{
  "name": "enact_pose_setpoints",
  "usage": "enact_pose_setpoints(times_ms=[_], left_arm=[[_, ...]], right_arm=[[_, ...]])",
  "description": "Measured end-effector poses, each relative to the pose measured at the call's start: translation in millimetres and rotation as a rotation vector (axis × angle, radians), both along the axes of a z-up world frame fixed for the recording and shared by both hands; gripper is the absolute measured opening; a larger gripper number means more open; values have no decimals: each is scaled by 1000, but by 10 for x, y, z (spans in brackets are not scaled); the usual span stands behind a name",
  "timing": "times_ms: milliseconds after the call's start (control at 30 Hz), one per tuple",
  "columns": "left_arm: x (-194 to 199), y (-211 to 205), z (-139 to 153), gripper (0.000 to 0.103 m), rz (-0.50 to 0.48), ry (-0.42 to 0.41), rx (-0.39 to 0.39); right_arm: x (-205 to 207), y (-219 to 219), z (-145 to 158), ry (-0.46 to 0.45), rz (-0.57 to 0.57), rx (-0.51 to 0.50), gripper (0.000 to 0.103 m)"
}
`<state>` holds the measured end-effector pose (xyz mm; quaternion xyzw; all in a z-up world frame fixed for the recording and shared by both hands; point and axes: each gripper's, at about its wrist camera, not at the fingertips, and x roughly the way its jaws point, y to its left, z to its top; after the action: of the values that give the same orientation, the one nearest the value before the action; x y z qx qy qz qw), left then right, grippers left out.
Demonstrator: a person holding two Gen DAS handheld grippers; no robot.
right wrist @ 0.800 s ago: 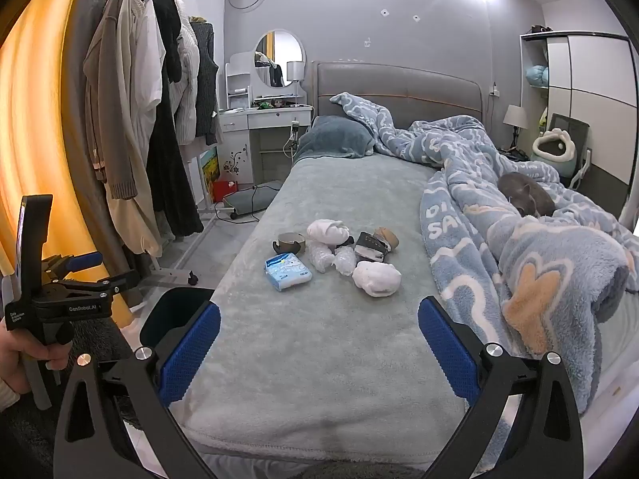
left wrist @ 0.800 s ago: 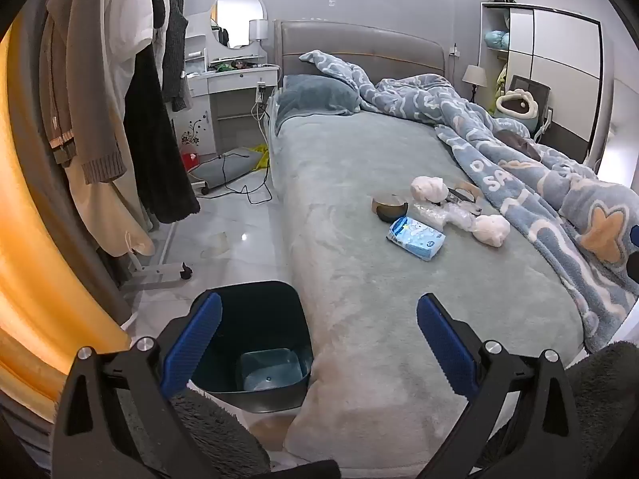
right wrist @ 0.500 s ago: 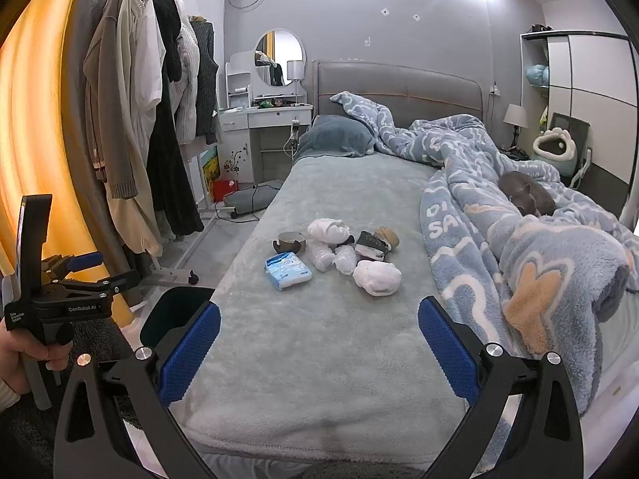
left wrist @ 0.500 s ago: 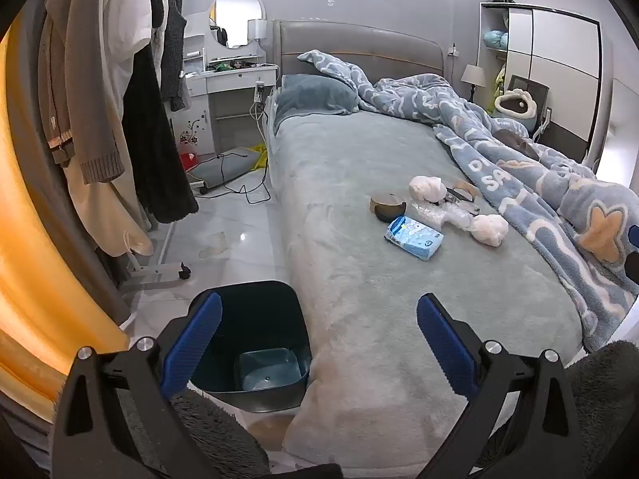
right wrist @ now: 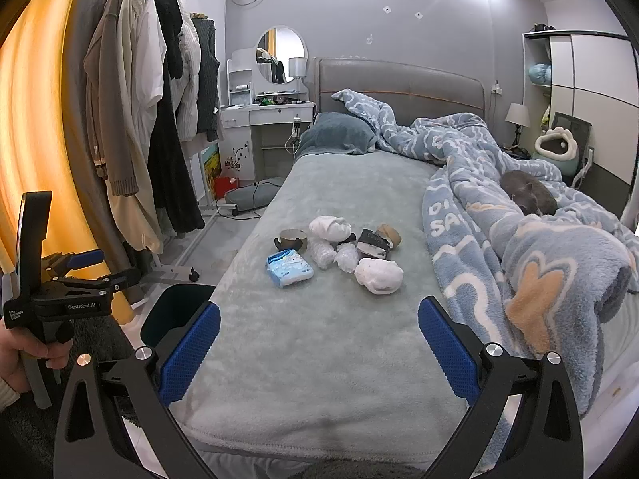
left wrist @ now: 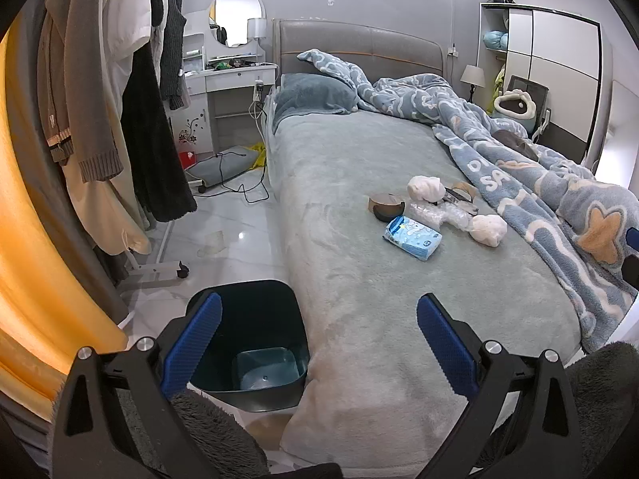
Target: Collect trash
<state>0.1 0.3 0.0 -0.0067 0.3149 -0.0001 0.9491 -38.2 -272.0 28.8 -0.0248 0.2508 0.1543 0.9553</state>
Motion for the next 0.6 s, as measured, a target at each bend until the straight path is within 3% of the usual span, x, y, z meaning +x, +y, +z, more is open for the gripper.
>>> enact_pose_setpoints(times_ms=[600], left_arm=[[1,2,0,100,0,2,-4]], right_arm=[[7,27,-11,5,0,-4,100]])
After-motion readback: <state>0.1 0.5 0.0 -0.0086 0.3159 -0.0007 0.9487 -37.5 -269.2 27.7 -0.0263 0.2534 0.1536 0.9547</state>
